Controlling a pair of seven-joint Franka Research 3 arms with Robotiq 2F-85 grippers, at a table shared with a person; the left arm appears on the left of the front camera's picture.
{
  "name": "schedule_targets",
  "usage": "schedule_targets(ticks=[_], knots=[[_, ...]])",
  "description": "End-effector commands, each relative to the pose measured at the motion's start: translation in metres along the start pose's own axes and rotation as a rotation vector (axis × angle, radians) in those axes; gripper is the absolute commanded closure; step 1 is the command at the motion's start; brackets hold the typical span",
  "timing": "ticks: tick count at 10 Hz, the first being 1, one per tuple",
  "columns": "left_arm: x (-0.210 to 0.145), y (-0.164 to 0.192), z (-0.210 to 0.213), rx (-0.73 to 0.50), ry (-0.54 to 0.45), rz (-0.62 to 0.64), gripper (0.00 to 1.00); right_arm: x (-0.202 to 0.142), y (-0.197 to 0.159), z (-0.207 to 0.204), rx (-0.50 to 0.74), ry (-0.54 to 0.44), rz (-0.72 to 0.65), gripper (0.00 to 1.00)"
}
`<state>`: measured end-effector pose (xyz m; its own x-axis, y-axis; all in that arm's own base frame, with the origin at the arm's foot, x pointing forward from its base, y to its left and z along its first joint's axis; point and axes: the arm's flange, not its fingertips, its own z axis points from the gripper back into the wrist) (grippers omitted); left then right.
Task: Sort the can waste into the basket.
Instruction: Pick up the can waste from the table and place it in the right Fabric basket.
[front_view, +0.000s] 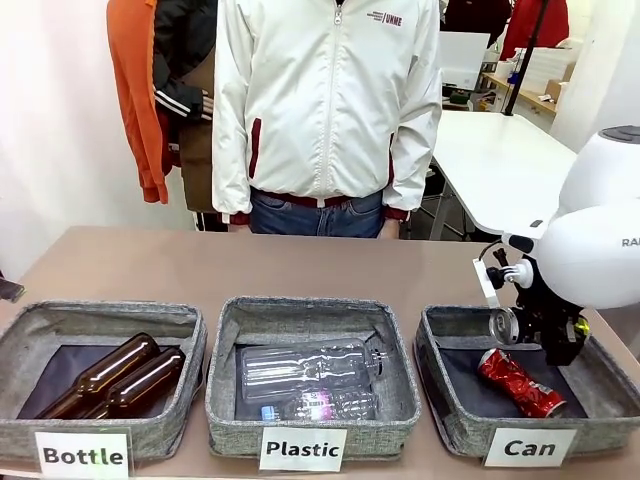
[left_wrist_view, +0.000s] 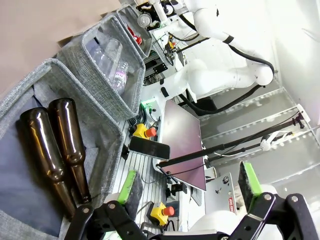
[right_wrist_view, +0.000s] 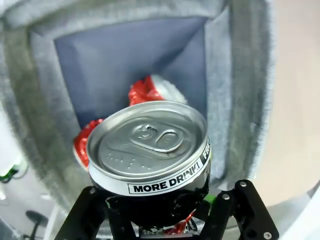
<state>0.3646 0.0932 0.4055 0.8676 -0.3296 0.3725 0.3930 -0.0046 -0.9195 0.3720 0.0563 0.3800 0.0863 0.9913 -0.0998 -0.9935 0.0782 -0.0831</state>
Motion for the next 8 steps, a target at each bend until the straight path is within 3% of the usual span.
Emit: schedule_targets(ticks=[1, 2, 3, 4, 6, 7, 8], knots=[[-0.0004, -0.0036, -0.0003, -0.008, -0.001, -0.007, 0.0, 0.0064, 0.0037, 0.0065, 0.048, -0.002, 0.01, 1.0], [-0.0004, -0.0036, -0.0003, -0.008, -0.001, -0.007, 0.0, 0.0064, 0.0012, 0.004, 0.041, -0.02, 0.035, 0.48], [-0.0004, -0.0036, -0.0003, -0.008, -0.001, -0.007, 0.0, 0.0077, 0.0011, 0.004, 0.05, -0.016, 0.034, 0.44], [-0.0004, -0.0036, -0.0003, -0.008, -0.001, -0.007, 0.0, 0.0076, 0.0004, 0.0033, 0.053, -0.014, 0.022, 0.0], [-0.0004, -0.0036, -0.0003, -0.008, -0.001, -0.007, 0.0, 0.0077, 0.0009, 0.0024, 0.044, -0.028, 0.036, 0.0], [-0.0004, -0.0036, -0.0003, -0.008, -0.001, -0.007, 0.0, 0.0082, 0.0007, 0.0014, 0.043, -0.033, 0.029, 0.19], [-0.0004, -0.0036, -0.0003, -0.008, -0.001, -0.007, 0.0, 0.0075, 0.0003, 0.0008, 0.044, -0.045, 0.023, 0.1]])
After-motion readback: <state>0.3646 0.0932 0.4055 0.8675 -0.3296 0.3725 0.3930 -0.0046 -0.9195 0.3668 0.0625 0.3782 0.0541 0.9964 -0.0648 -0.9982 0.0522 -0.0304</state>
